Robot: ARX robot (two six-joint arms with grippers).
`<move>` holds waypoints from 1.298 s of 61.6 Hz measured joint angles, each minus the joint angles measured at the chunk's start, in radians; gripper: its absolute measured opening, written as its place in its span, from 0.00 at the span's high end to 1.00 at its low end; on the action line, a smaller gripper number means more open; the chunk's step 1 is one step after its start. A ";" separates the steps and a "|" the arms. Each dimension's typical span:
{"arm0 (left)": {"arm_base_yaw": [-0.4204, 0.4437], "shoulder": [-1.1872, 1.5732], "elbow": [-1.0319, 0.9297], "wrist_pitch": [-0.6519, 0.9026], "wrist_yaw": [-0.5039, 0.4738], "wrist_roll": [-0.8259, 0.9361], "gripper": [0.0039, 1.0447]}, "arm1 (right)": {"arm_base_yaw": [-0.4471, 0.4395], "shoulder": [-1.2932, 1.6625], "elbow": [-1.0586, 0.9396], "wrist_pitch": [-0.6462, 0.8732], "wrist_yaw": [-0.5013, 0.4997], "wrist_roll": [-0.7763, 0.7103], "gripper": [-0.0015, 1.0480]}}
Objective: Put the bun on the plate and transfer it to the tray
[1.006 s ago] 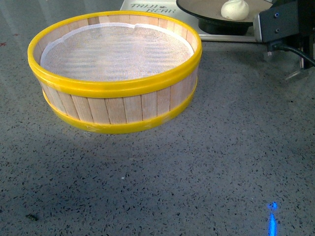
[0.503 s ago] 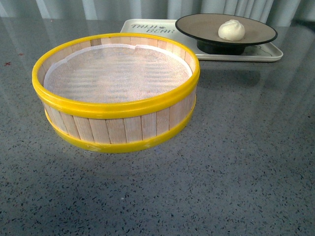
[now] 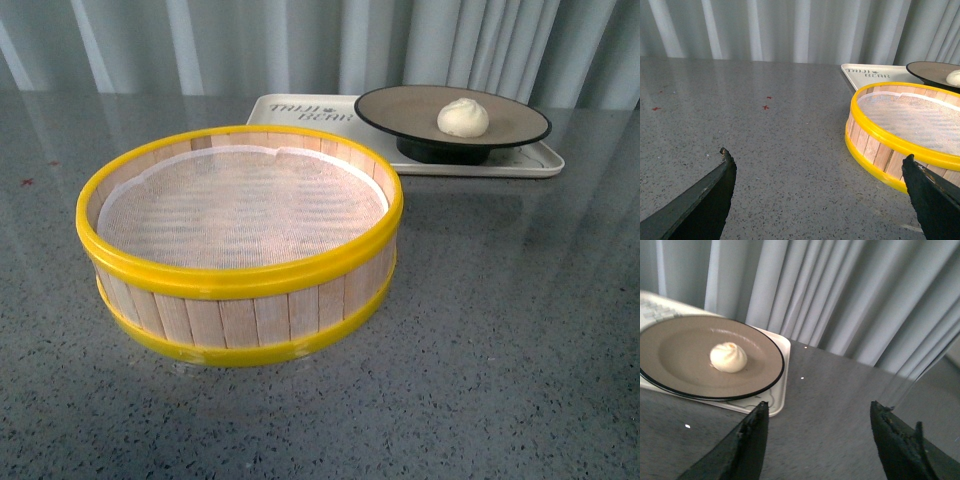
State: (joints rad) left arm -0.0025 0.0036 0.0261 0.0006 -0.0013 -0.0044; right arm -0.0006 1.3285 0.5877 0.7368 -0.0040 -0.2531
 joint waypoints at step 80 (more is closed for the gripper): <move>0.000 0.000 0.000 0.000 0.001 0.000 0.06 | 0.000 -0.734 -0.582 -0.158 0.003 0.242 0.98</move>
State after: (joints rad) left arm -0.0025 0.0036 0.0261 0.0006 -0.0006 -0.0044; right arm -0.0002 0.5949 0.0055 0.5789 -0.0006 -0.0113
